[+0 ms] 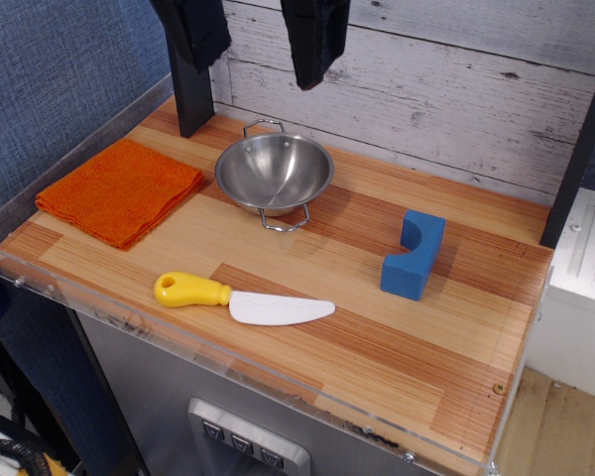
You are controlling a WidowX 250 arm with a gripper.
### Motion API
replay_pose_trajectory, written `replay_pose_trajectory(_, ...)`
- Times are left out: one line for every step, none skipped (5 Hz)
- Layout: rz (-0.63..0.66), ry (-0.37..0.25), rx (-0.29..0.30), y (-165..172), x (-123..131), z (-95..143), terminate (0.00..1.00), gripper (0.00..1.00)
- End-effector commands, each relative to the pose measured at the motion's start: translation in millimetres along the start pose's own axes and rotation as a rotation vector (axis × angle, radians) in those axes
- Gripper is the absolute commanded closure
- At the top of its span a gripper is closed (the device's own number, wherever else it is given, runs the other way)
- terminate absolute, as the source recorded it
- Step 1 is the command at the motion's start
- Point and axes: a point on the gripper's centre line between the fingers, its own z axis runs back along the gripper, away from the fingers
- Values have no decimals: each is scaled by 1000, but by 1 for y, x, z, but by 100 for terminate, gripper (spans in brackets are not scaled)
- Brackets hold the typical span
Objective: Move the blue item and place it on top of the towel.
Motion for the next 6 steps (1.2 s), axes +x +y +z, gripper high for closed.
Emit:
replay_pose_trajectory(0,0,0,0,0,0,0,0)
replay_pose_trajectory(40,-19,7,5,12,2,0,0)
replay_pose_trajectory(61,-19,-23,-5,24,-5,0,0)
replay_pose_trajectory(74,-19,-26,-15,34,-18,0,0)
replay_pose_trajectory(53,-3,3,-25,39,-44,0,0)
replay_pose_trajectory(80,-1,-2,-28,41,-64,0,0)
